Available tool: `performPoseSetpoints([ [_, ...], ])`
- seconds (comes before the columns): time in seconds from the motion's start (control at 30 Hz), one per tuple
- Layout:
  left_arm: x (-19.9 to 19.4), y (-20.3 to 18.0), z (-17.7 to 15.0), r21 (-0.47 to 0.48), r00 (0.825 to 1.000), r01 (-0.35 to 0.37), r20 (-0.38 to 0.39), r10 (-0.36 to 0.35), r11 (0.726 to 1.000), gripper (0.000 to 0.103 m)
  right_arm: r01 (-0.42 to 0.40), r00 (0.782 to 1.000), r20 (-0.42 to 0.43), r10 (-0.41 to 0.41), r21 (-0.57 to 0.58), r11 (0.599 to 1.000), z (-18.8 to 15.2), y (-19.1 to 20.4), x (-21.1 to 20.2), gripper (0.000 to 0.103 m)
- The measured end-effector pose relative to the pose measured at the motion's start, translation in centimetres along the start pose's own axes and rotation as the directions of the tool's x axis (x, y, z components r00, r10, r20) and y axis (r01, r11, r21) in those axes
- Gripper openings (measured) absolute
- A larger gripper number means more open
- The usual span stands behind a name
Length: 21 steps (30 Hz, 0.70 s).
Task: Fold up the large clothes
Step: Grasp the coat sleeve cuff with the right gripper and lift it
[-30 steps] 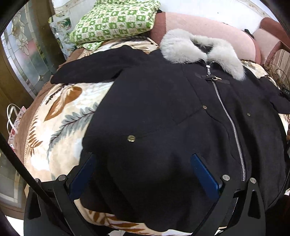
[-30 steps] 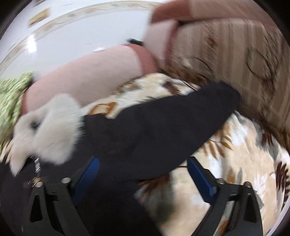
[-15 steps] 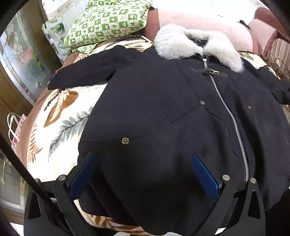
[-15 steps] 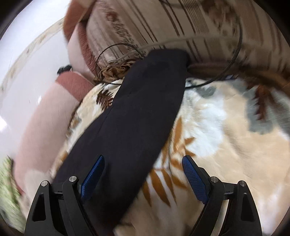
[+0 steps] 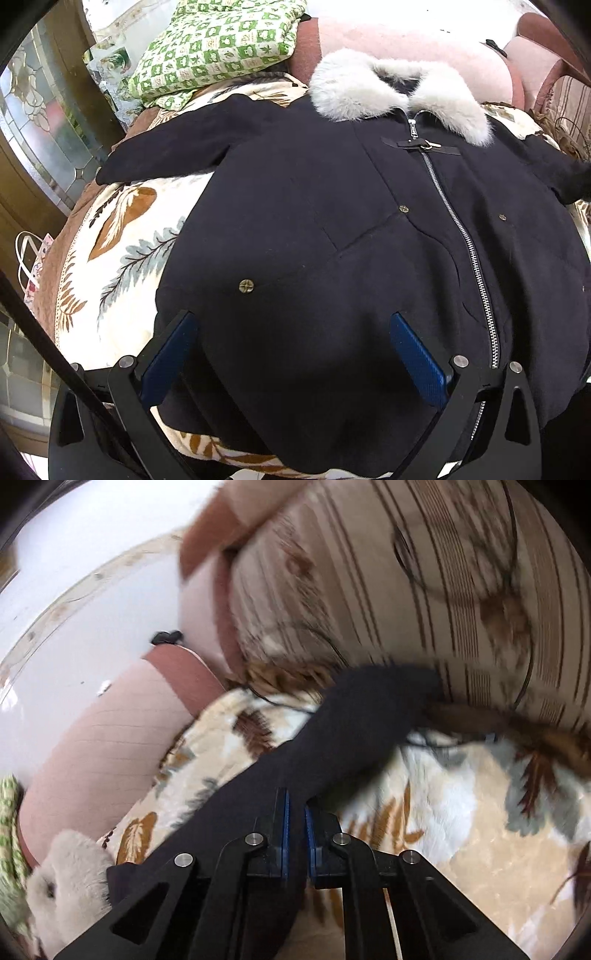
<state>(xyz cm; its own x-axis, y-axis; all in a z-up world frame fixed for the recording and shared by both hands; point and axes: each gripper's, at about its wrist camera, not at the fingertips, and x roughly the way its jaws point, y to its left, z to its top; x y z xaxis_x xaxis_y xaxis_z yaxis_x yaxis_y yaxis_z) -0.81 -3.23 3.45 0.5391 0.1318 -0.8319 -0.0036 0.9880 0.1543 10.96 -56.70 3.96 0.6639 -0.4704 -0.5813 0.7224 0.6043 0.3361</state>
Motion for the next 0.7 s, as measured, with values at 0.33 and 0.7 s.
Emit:
performPoseSetpoints([
  [0.33,-0.4,0.3,-0.1,-0.014,1.0,-0.009,0.001,0.009,1.0,0.103,0.021,0.989,-0.145,-0.01,0.077,0.997,-1.5,-3.0,4.1,0.06],
  [0.7,-0.8,0.3,-0.1,-0.025,1.0,-0.017,0.017,0.018,1.0,0.103,-0.013,1.0,0.022,0.019,-0.227,0.974,-1.6,4.4,0.0,0.01],
])
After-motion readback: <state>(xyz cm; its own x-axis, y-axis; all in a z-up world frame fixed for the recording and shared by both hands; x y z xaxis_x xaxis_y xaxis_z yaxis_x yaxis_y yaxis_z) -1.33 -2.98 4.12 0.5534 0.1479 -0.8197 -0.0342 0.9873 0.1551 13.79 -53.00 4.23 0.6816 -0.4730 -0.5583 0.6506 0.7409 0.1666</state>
